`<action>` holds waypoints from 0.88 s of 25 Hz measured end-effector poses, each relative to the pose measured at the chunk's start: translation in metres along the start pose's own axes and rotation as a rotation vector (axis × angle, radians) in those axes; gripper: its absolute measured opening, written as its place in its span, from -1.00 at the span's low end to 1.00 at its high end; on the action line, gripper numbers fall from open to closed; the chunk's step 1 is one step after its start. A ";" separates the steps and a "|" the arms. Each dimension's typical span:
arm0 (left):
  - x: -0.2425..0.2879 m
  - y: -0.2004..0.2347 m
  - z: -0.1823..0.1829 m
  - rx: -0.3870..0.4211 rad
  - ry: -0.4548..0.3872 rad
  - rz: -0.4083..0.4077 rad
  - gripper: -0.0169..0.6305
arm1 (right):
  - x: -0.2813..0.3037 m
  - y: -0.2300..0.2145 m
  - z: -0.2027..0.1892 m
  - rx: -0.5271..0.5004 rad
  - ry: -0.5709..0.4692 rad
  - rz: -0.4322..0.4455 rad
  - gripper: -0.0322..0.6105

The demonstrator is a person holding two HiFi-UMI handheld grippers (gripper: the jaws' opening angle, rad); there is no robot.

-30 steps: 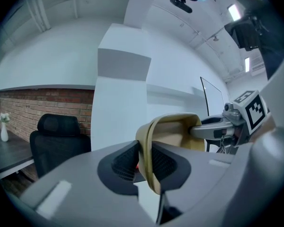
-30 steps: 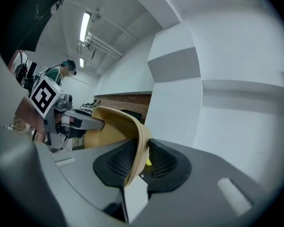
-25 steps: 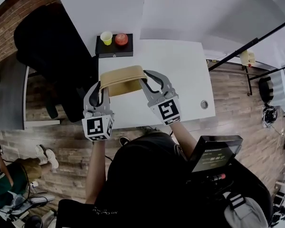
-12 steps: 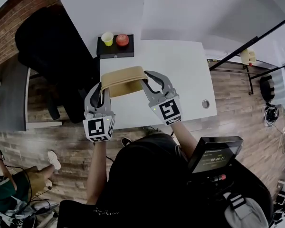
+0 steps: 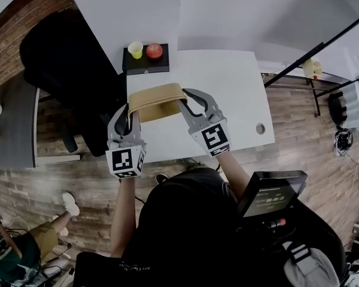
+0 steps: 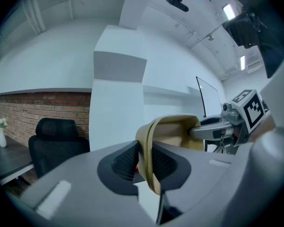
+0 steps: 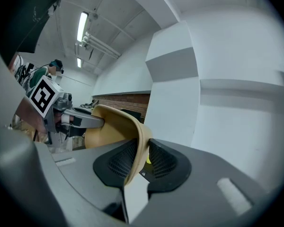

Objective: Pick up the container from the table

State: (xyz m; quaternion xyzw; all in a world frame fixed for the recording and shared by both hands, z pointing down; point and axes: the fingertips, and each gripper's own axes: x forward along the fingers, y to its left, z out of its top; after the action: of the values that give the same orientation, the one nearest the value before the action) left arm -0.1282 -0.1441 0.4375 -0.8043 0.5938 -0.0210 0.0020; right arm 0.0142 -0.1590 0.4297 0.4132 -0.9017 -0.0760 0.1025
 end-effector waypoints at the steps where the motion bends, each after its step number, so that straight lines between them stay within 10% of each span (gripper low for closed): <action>1: 0.000 0.001 0.000 0.001 0.000 -0.002 -0.81 | 0.001 0.000 0.000 -0.002 -0.003 -0.002 -0.61; 22: -0.001 -0.004 -0.002 -0.007 -0.003 -0.033 -0.77 | -0.002 -0.004 0.002 0.021 0.017 -0.041 -0.68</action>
State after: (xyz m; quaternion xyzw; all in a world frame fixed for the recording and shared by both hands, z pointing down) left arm -0.1243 -0.1416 0.4395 -0.8141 0.5804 -0.0175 -0.0004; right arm 0.0179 -0.1602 0.4268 0.4333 -0.8928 -0.0652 0.1043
